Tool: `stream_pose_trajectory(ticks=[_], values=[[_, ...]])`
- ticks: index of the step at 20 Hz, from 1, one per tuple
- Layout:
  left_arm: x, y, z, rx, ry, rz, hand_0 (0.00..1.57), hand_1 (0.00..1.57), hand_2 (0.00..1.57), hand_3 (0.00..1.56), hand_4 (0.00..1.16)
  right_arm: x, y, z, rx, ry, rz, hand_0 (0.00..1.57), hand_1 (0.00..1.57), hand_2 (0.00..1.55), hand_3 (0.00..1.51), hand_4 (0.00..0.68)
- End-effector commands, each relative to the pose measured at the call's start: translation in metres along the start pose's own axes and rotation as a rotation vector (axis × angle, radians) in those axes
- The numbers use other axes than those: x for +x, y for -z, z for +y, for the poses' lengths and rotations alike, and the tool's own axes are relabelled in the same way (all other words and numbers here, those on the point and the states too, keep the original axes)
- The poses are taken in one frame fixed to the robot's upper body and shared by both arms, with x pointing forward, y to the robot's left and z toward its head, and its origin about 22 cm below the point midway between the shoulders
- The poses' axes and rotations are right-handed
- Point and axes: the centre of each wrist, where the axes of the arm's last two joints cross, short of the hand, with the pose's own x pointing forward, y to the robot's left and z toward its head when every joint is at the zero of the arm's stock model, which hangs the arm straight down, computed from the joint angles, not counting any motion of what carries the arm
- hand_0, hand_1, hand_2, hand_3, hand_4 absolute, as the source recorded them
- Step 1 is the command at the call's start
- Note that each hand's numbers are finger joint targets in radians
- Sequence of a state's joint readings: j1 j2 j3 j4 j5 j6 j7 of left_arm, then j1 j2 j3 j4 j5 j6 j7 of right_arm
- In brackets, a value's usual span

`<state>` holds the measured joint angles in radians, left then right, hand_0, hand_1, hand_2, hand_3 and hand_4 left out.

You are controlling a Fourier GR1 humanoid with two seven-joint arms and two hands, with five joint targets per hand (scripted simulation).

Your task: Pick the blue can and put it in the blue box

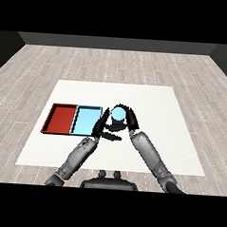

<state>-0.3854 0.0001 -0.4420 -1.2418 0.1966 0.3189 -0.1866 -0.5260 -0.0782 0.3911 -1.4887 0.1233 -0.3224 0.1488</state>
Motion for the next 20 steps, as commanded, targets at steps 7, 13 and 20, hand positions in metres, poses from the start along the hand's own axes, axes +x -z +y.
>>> stream_pose_trajectory(ticks=[7, 13, 20], values=[[-0.006, -0.003, -0.013, -0.046, -0.031, -0.006, 0.0, 0.0, 0.0, 0.0, 0.0, 0.014, 0.009, 0.02, 0.044, 0.027, -0.019, 1.49, 1.49, 1.46, 1.38, 0.546], [-0.007, 0.009, -0.015, -0.024, -0.038, -0.033, 0.0, 0.0, 0.0, 0.0, 0.0, 0.009, -0.031, 0.037, 0.076, 0.041, -0.033, 1.47, 1.47, 1.45, 1.38, 0.58], [-0.007, 0.01, -0.007, 0.046, -0.052, 0.011, 1.57, 1.57, 1.57, 1.55, 1.14, -0.01, -0.013, 0.04, 0.045, 0.062, -0.028, 1.53, 1.53, 1.47, 1.38, 0.569]])
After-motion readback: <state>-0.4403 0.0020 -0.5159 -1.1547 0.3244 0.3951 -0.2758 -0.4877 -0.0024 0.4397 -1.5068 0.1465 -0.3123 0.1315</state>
